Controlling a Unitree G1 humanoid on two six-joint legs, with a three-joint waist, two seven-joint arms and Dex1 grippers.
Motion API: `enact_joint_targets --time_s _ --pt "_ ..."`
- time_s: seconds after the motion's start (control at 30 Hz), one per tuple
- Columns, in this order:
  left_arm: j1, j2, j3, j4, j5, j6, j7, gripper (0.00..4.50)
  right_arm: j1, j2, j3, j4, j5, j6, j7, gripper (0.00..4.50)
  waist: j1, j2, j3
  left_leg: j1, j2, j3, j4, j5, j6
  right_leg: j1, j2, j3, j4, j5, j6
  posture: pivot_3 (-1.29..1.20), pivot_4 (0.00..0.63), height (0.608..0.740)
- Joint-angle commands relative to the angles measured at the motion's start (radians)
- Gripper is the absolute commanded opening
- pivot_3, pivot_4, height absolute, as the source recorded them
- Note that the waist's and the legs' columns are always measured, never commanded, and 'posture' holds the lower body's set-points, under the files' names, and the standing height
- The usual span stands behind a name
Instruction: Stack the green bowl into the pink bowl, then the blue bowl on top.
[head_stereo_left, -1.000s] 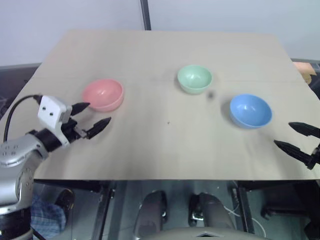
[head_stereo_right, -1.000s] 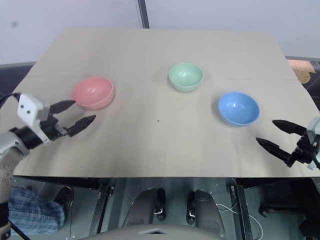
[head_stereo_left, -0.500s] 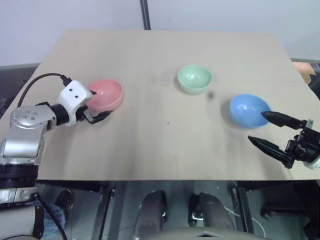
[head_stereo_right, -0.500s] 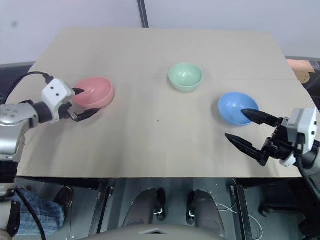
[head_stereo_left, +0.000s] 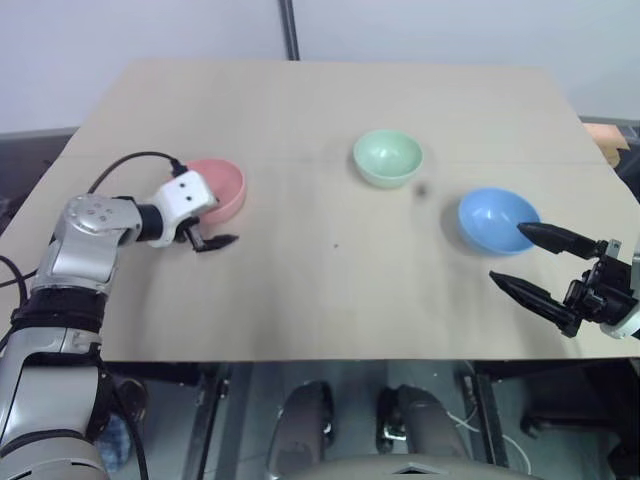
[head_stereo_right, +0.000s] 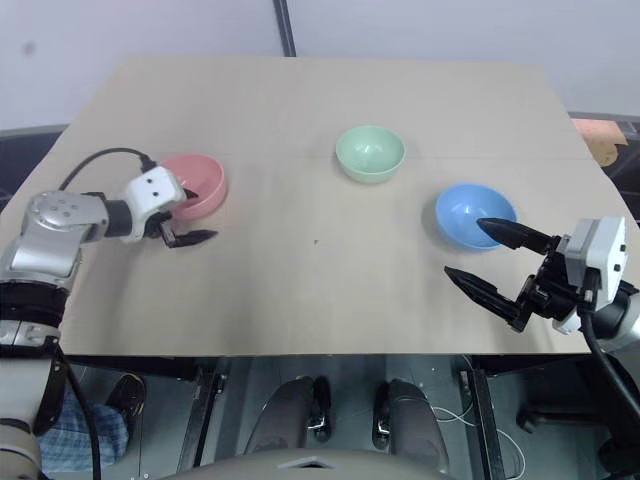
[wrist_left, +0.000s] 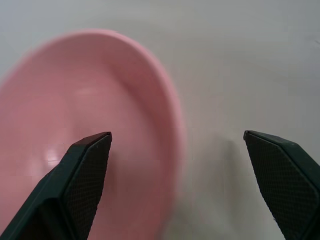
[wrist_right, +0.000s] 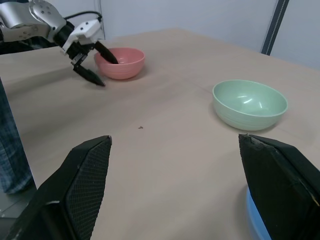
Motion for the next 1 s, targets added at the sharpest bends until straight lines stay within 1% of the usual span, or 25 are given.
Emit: enact_joint_targets --time_s 0.03,0.07,0.13,0.17,0.2,0.23,0.3,0.33,0.47,0.6,0.77,0.9,1.0 --pt "-0.055 -0.002 0.0 0.029 0.015 -0.021 -0.027 3.96 0.002 0.001 -0.026 -0.021 0.002 -0.023 0.002 4.5 0.0 0.0 0.0 0.0 0.0 0.0 0.001 0.0 0.0 0.0 0.0 0.0 0.001 0.0 0.0 0.0 0.15 0.74" --pt "-0.063 -0.004 -0.002 0.039 0.02 -0.028 -0.029 3.71 0.005 0.001 -0.028 -0.022 0.002 -0.023 0.002 4.5 0.0 0.0 0.0 0.0 0.0 0.0 0.001 0.0 0.0 0.0 0.0 0.0 0.001 0.0 0.0 0.0 0.15 0.74" --pt "-0.071 -0.007 -0.004 0.051 0.028 -0.039 -0.035 2.79 0.012 0.001 -0.031 -0.023 0.001 -0.025 0.003 4.5 0.0 0.0 0.0 0.0 0.0 0.0 0.002 0.0 0.0 0.0 0.0 0.0 0.002 0.0 0.0 0.0 0.15 0.74" --pt "-0.074 -0.008 -0.005 0.056 0.033 -0.046 -0.038 2.41 0.014 0.001 -0.033 -0.024 0.001 -0.025 0.004 4.5 0.0 0.0 0.0 0.0 0.0 0.0 0.002 0.0 0.0 0.0 -0.001 0.0 0.003 0.0 0.0 0.0 0.15 0.74" --pt "-0.078 -0.009 -0.005 0.064 0.038 -0.053 -0.039 1.78 0.017 0.0 -0.034 -0.023 0.0 -0.025 0.004 4.5 0.0 0.0 0.0 0.0 0.0 0.0 0.002 0.0 0.0 0.0 -0.001 0.0 0.003 0.0 0.0 0.0 0.15 0.74" --pt "-0.083 -0.009 -0.005 0.072 0.042 -0.06 -0.04 1.28 0.019 0.0 -0.036 -0.021 -0.001 -0.026 0.006 4.5 0.0 0.0 0.0 0.0 0.0 0.0 0.003 0.0 0.0 0.0 -0.001 0.0 0.003 0.0 0.0 0.0 0.15 0.74" --pt "-0.093 -0.012 -0.006 0.087 0.05 -0.072 -0.04 0.36 0.021 -0.001 -0.037 -0.017 -0.002 -0.028 0.006 4.5 0.0 0.0 0.0 0.0 0.0 0.0 0.003 0.0 0.0 0.0 0.0 0.0 0.003 0.0 0.0 0.0 0.15 0.74" --pt "-0.103 -0.014 -0.009 0.101 0.059 -0.084 -0.037 0.02 0.02 -0.001 -0.036 -0.014 -0.006 -0.03 0.007 4.5 0.0 0.0 0.0 0.0 0.0 0.0 0.003 0.0 0.0 0.0 0.0 0.0 0.004 0.0 0.0 0.0 0.15 0.74" --pt "-0.14 -0.023 -0.035 0.132 0.091 -0.153 -0.05 0.02 0.021 0.0 -0.031 -0.008 -0.014 -0.032 0.011 4.5 0.001 0.0 0.0 0.0 0.0 0.0 0.003 0.0 0.0 0.0 -0.001 0.0 0.004 0.0 0.0 0.0 0.15 0.74" --pt "-0.175 -0.053 -0.059 0.099 0.085 -0.273 -0.102 0.02 0.011 -0.004 -0.03 0.003 -0.015 -0.032 0.014 4.5 0.002 -0.001 0.0 0.0 0.0 0.0 0.003 0.0 0.001 0.0 -0.001 0.0 0.004 0.0 0.0 0.0 0.15 0.74" --pt "-0.19 -0.114 -0.119 -0.012 0.05 -0.39 -0.237 0.02 -0.005 -0.004 -0.018 0.008 -0.019 -0.032 0.012 4.5 0.001 -0.001 0.0 -0.001 0.0 0.0 0.004 0.0 0.001 0.0 -0.001 0.0 0.004 0.0 0.0 0.0 0.15 0.74" --pt "-0.15 -0.165 -0.149 -0.164 -0.047 -0.382 -0.363 0.02 -0.018 -0.003 -0.008 0.011 -0.021 -0.029 0.008 4.5 -0.002 -0.001 0.0 0.0 0.0 0.0 0.004 0.001 -0.001 0.0 0.0 0.0 0.004 0.0 0.0 0.0 0.15 0.74" --pt "-0.143 -0.199 -0.19 -0.222 -0.055 -0.433 -0.41 0.02 -0.039 -0.007 0.006 0.017 -0.022 -0.024 0.002 4.5 -0.002 -0.001 0.0 0.0 0.0 0.0 0.004 0.002 -0.003 0.0 0.0 0.001 0.005 0.0 0.0 0.0 0.15 0.74"
